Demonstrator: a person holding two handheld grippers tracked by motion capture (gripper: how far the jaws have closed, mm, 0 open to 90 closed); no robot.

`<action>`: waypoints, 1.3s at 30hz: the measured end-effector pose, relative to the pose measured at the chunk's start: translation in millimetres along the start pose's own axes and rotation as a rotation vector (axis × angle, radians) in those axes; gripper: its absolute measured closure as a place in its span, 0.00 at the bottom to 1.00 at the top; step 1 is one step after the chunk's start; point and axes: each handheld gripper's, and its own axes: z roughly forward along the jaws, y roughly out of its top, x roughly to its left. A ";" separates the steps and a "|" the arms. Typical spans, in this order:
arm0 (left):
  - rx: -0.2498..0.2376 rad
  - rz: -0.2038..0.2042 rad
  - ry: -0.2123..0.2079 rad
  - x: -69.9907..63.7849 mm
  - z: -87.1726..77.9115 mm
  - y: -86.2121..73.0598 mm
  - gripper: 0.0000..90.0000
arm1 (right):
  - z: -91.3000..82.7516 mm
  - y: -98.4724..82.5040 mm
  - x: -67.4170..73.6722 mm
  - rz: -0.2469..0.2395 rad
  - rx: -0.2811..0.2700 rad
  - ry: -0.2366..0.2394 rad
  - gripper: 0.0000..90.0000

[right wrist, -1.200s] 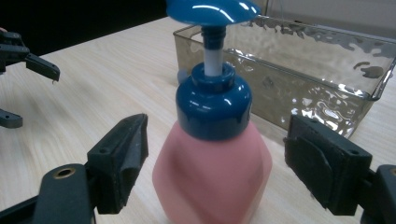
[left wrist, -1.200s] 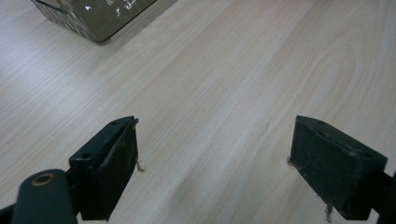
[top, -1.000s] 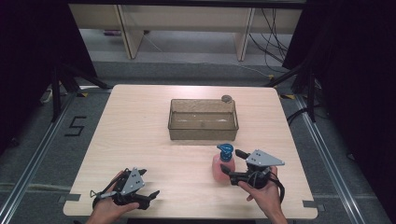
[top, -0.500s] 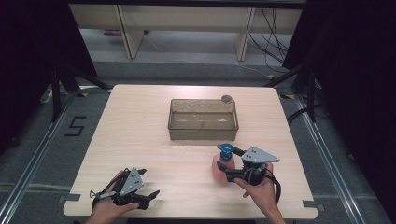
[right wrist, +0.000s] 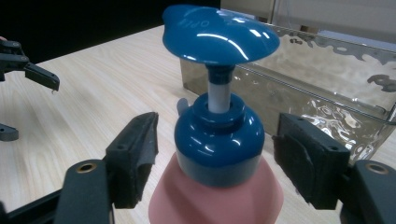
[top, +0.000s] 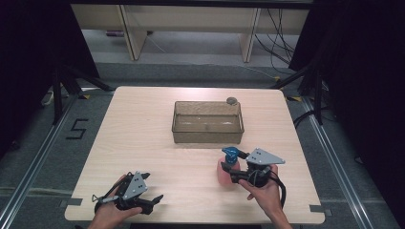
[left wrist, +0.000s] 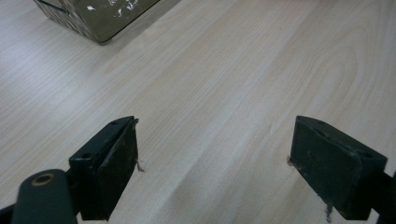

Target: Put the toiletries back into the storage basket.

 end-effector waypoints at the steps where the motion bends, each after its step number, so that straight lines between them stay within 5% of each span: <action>1: -0.006 0.000 0.001 -0.9 0.1 0.0 0.17 | 0.6 -0.3 -0.3 0.004 0.001 0.007 0.38; 6: -0.029 -0.026 -0.001 -3.1 0.4 -0.4 0.17 | 0.7 -0.1 -2.2 0.001 -0.019 0.006 0.43; 7: -0.009 0.002 -0.002 -1.5 -1.4 0.0 0.17 | 0.1 0.2 -2.5 0.005 -0.014 0.007 0.44; 15: -0.016 0.010 -0.002 -3.8 -1.5 0.5 0.17 | 4.9 -0.2 -1.1 -0.031 -0.008 0.003 0.49; 20: -0.012 0.011 0.000 -3.6 -1.7 0.1 0.17 | 3.2 -0.1 -3.7 0.011 -0.003 0.012 0.53; 23: -0.012 0.012 0.000 -3.7 -1.9 0.4 0.17 | 4.9 0.1 -4.4 -0.040 -0.023 0.004 0.56; 31: -0.008 0.010 -0.013 -4.0 -1.3 0.3 0.17 | 4.0 1.3 4.3 -0.038 -0.011 -0.023 0.60; 39: -0.011 0.010 -0.010 -4.0 -1.2 0.1 0.17 | 5.1 4.3 8.1 -0.092 -0.018 -0.041 0.60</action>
